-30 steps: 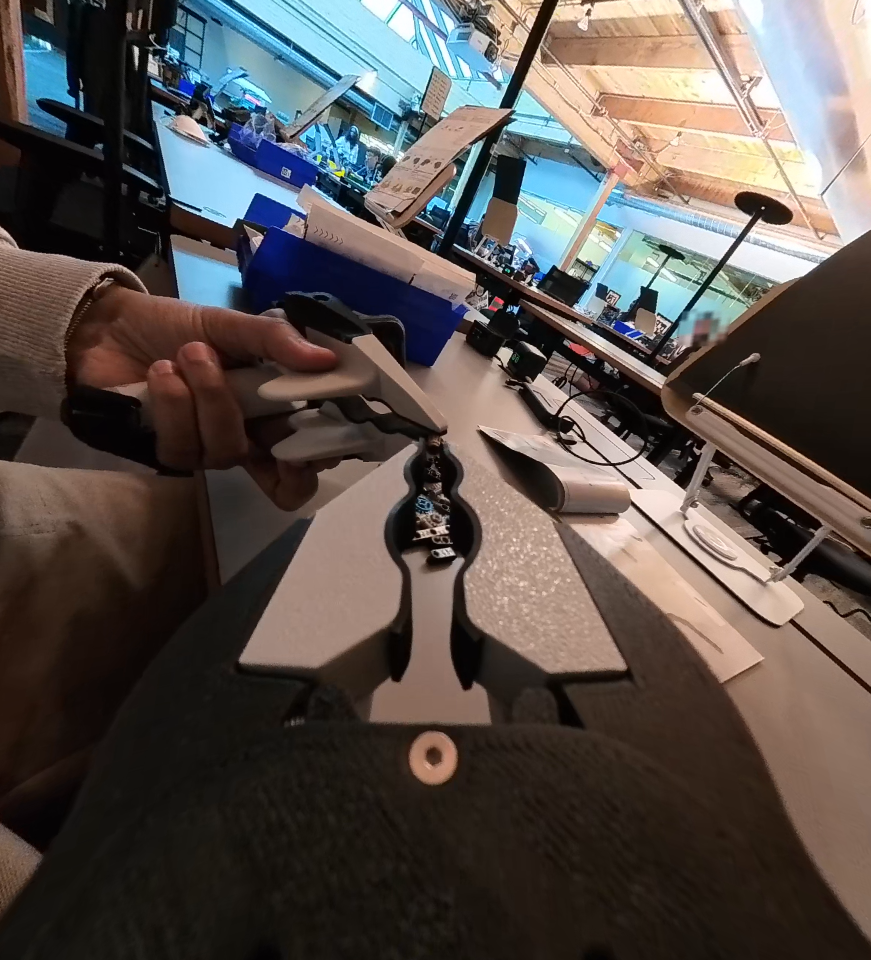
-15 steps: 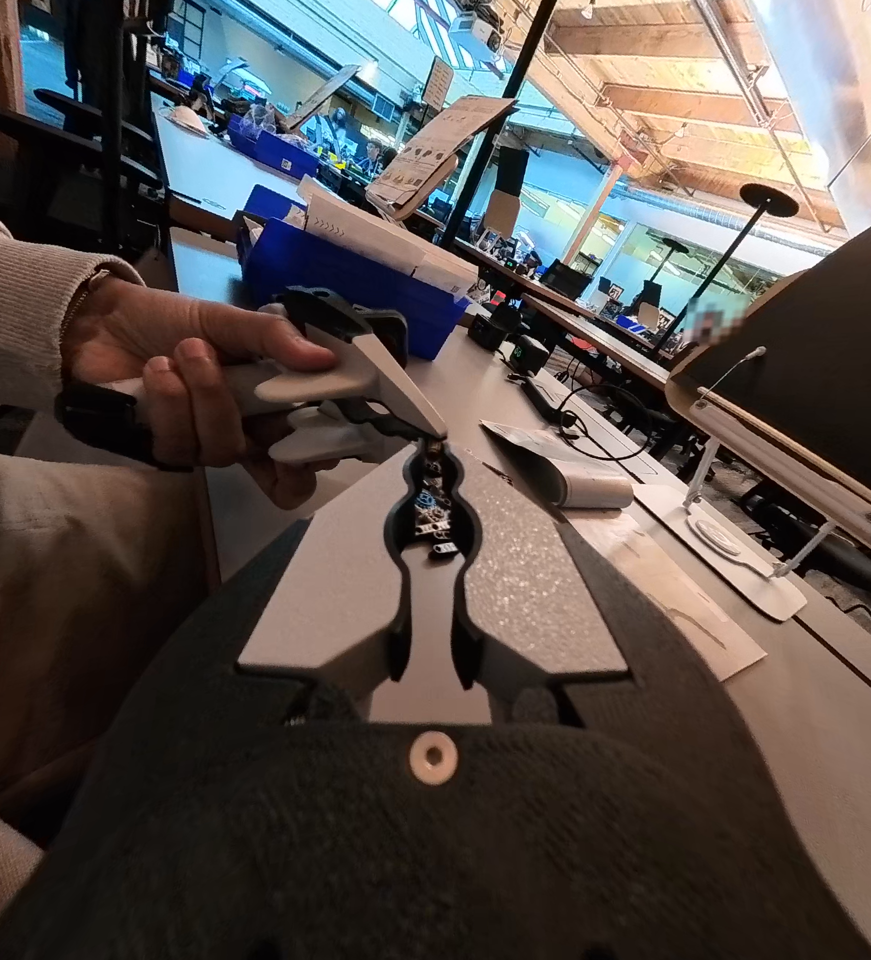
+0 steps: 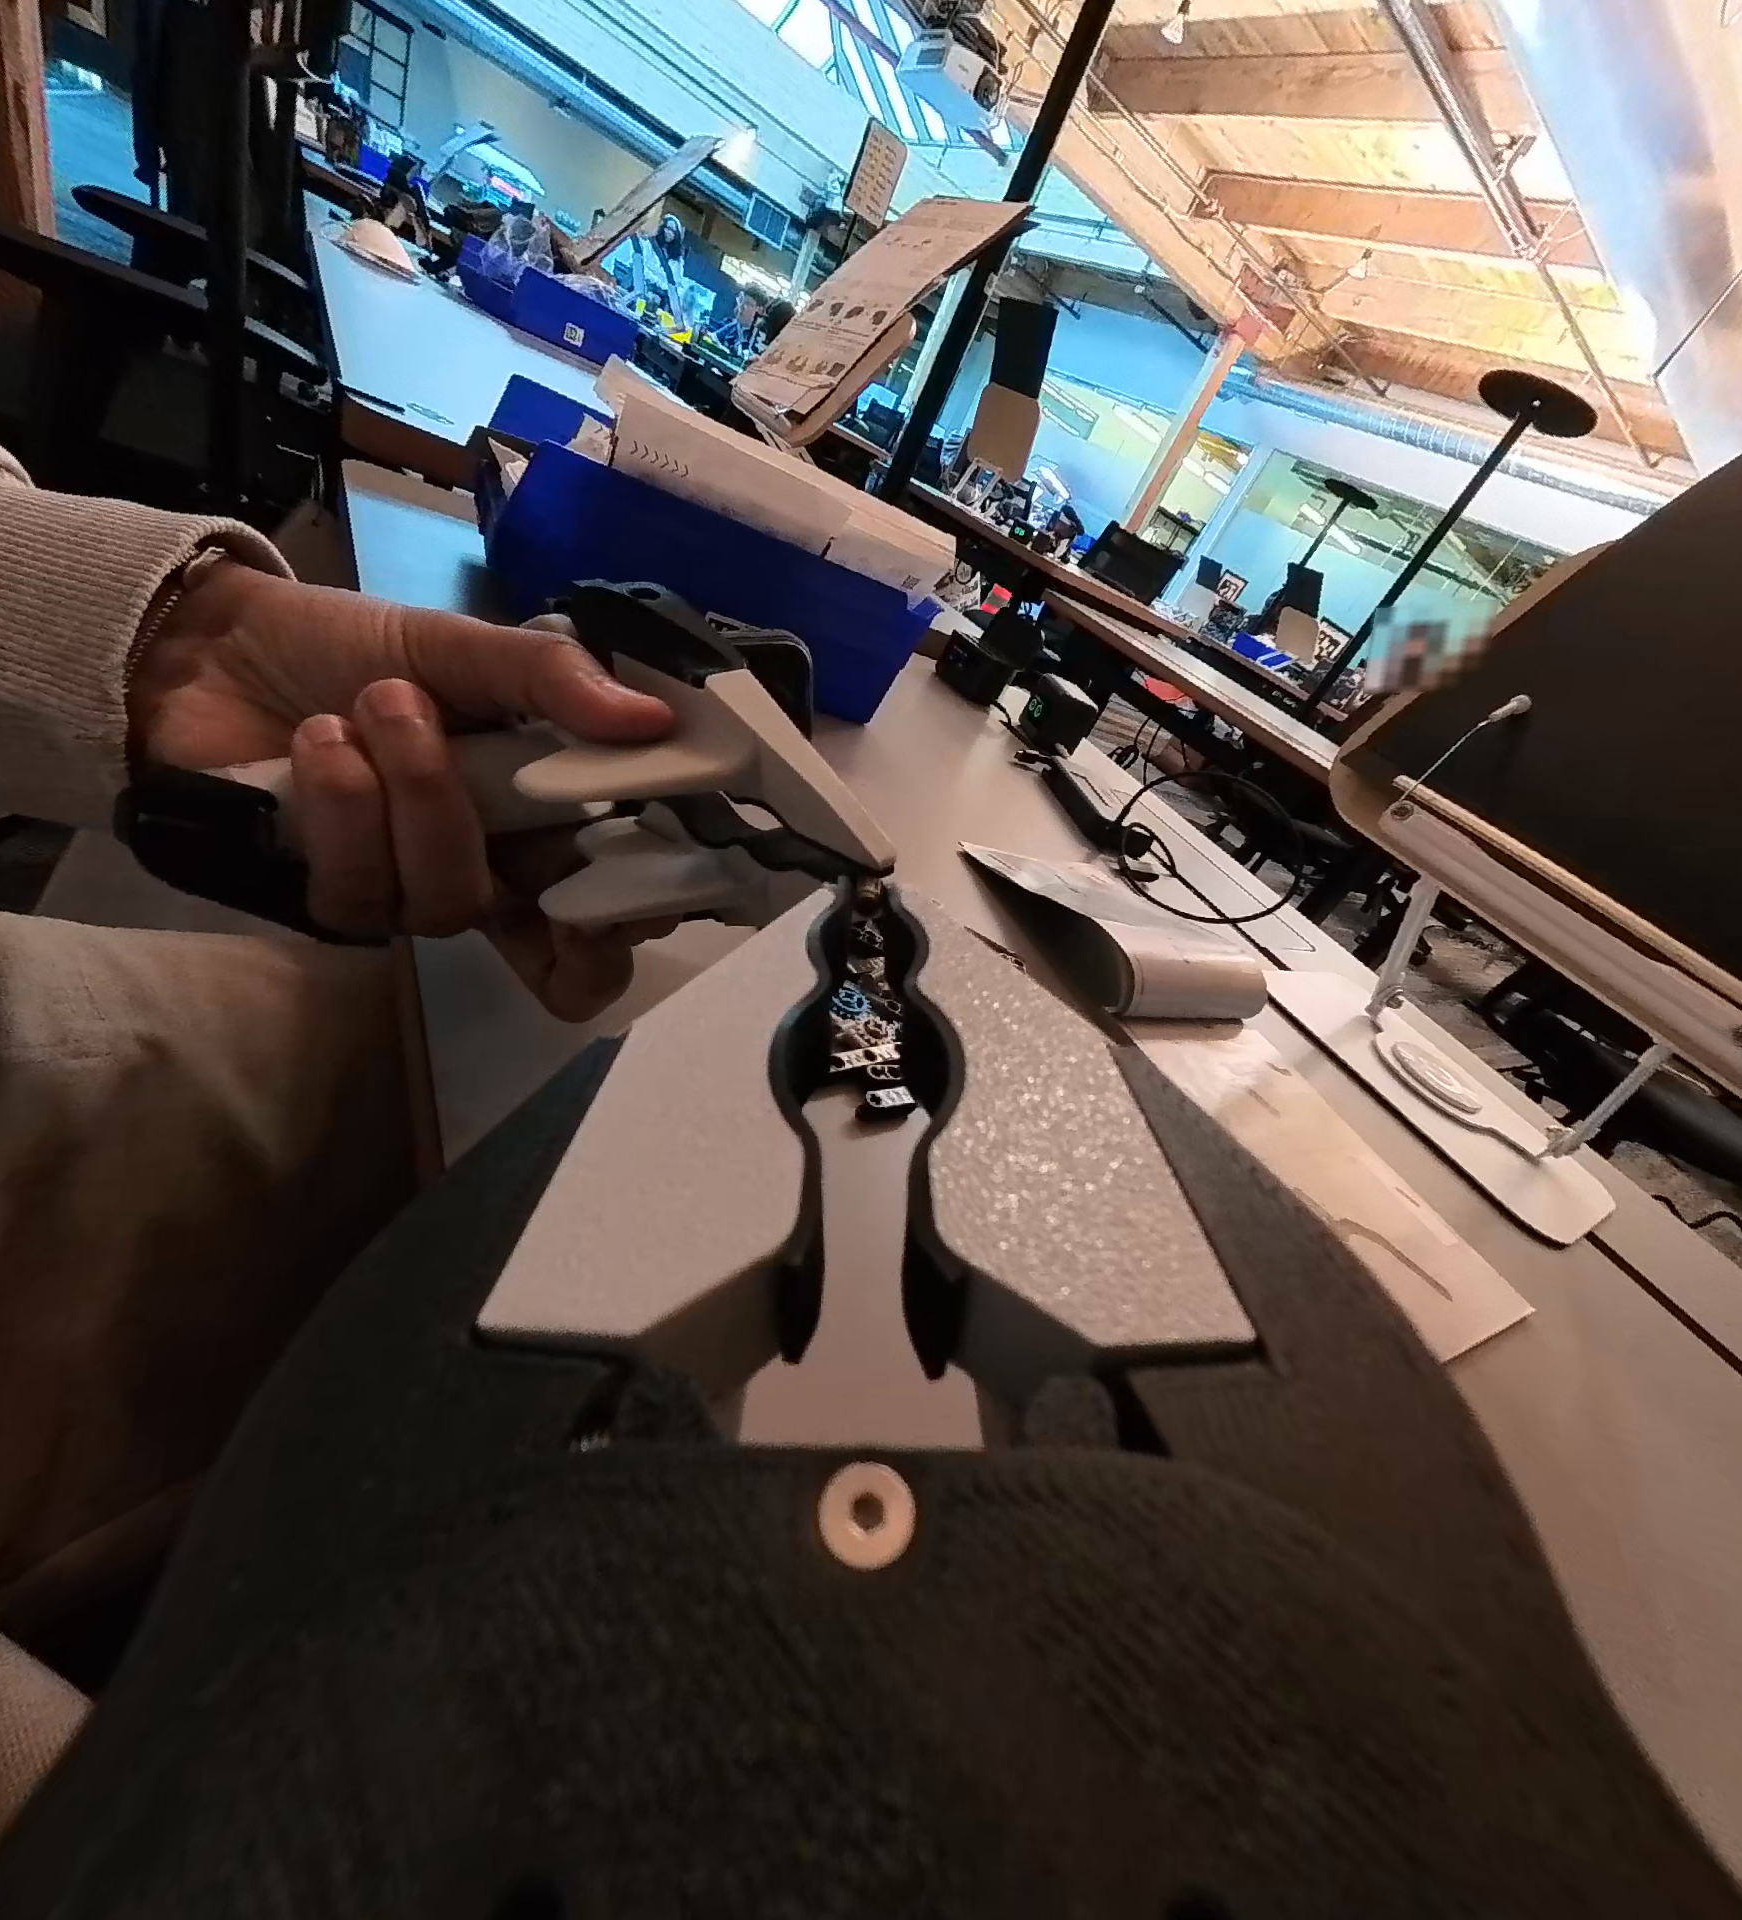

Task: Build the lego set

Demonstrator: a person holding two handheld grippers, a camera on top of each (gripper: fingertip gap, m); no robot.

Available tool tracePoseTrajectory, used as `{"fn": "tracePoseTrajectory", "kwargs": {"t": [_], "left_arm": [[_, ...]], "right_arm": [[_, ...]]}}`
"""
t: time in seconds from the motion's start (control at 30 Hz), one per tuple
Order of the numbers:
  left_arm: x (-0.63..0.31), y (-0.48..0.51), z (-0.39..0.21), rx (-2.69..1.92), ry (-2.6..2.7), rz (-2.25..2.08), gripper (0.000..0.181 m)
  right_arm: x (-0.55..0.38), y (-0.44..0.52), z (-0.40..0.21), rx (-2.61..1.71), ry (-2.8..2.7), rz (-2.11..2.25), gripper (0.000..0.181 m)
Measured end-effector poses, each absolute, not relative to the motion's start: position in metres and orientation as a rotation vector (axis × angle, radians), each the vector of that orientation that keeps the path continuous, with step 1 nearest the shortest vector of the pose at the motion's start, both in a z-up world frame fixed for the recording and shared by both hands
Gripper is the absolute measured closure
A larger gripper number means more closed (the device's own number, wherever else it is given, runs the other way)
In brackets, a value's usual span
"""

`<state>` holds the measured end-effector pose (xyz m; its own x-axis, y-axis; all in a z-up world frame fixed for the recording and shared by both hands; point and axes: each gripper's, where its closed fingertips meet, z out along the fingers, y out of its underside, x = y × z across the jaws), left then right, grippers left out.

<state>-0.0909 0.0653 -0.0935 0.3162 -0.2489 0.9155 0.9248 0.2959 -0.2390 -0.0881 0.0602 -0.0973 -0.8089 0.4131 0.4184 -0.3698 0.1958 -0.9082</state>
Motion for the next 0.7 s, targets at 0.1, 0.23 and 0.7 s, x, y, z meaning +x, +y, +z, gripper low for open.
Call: {"fn": "tracePoseTrajectory", "kwargs": {"t": [0.1,0.23,0.7], "left_arm": [[-0.091,0.065,-0.093,-0.930,-0.904,-0.940,0.179],[-0.092,0.064,-0.093,-0.934,-0.904,-0.929,0.179],[-0.130,-0.011,-0.148,-1.616,-1.089,-0.090,0.166]], "right_arm": [[-0.088,0.059,-0.097,-0.040,-1.886,1.668,0.179],[-0.089,0.056,-0.097,-0.062,-1.954,1.666,0.179],[-0.118,0.075,-0.089,-0.334,-1.913,1.787,0.179]]}}
